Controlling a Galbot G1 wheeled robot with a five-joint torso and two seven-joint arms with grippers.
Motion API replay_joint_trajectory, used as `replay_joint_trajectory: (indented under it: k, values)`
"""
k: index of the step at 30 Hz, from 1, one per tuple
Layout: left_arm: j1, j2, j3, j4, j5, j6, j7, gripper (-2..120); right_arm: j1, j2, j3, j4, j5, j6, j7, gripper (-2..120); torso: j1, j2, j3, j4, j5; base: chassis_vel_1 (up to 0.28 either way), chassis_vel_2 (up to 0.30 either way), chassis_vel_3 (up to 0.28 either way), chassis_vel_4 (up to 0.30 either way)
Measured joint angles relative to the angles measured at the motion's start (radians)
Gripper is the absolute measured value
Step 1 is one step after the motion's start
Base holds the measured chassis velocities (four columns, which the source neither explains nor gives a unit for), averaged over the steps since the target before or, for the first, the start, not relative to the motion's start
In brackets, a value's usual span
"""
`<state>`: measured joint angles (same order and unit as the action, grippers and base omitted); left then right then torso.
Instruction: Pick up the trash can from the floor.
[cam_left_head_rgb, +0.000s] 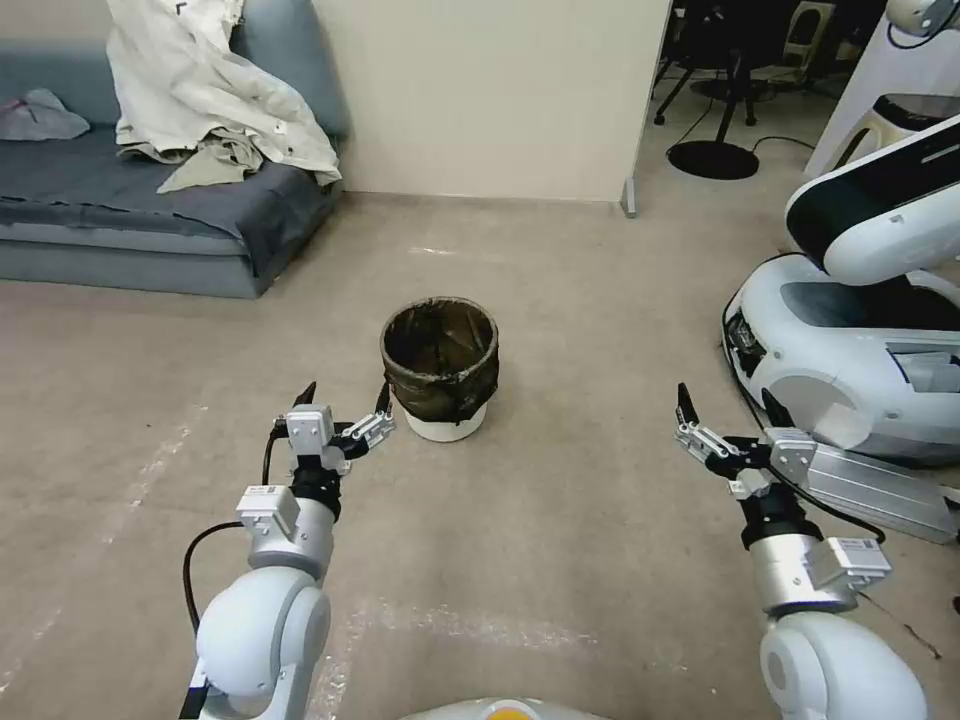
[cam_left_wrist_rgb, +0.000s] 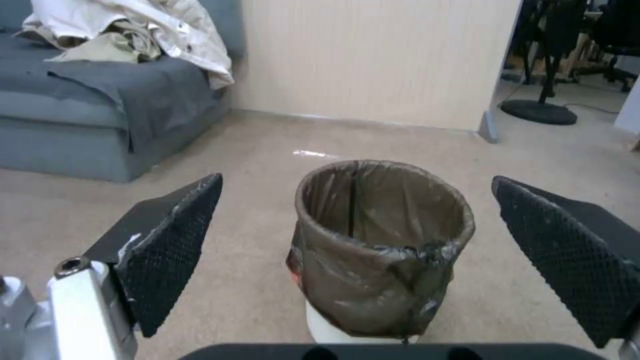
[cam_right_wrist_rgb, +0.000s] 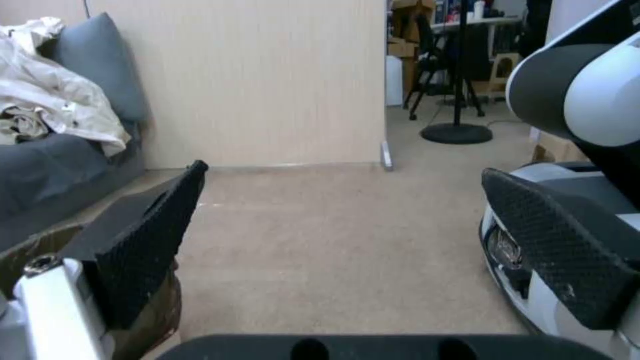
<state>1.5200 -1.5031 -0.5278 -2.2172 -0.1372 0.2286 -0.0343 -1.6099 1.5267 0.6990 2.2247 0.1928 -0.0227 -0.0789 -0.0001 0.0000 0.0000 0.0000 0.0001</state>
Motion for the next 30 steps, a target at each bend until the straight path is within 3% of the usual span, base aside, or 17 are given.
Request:
replay_joint_trajectory:
  k: [12, 30]
  values:
    - [0.006, -0.006, -0.001, 0.006, 0.004, -0.006, -0.005, 100, 0.009, -0.003, -0.004, -0.013, 0.006, 0.002, 0.002, 100, 0.000, 0.000, 0.000, -0.0001, 0.0000, 0.000, 0.000, 0.000, 0.000]
    - [0.009, -0.008, 0.006, 0.021, 0.012, -0.041, -0.025, 100, 0.013, 0.003, 0.000, -0.054, 0.026, 0.094, -0.061, 100, 0.000, 0.000, 0.000, -0.0001, 0.0000, 0.010, 0.011, 0.011, 0.010]
